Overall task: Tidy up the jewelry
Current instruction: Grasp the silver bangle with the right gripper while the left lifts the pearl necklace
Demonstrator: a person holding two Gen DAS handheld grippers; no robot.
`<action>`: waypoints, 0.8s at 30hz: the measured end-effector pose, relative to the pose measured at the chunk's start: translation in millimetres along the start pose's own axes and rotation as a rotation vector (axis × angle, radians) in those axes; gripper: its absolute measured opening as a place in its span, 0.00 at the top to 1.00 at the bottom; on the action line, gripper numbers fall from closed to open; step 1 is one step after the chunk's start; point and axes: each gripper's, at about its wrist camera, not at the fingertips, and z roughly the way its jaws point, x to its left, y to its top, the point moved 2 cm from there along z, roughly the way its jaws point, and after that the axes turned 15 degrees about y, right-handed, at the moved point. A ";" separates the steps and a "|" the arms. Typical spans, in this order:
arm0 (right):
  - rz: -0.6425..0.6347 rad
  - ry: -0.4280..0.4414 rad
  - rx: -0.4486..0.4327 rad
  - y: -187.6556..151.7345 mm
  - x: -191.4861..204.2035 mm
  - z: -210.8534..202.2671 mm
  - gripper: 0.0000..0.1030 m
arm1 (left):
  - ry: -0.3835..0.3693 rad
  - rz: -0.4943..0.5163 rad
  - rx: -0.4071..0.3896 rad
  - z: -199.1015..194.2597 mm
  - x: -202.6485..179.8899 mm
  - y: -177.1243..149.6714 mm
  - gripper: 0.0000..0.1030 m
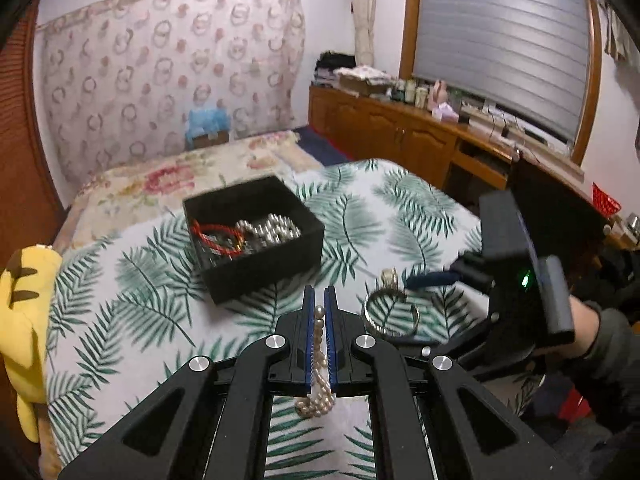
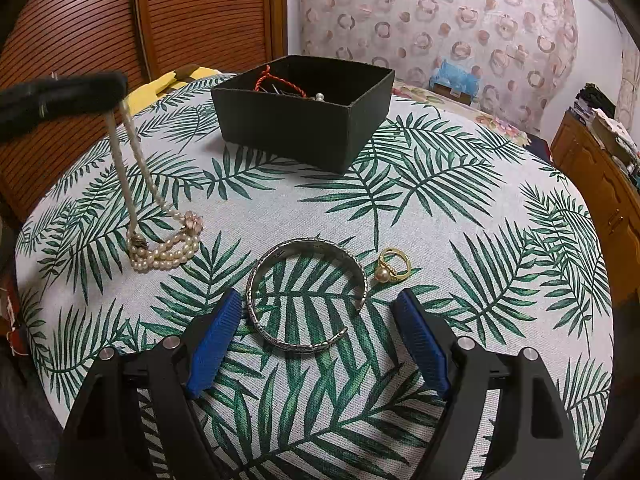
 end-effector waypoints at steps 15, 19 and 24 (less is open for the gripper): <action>-0.022 0.017 0.000 2.4 3.6 0.0 0.41 | 0.062 -0.026 -0.093 -22.0 26.5 31.7 0.96; -0.036 0.007 -0.028 6.9 6.1 -5.8 0.41 | 0.079 -0.035 -0.111 -24.2 34.2 41.4 0.96; -0.060 -0.003 -0.094 24.6 12.2 -25.5 0.41 | 0.101 -0.030 -0.122 -22.0 41.9 60.2 0.96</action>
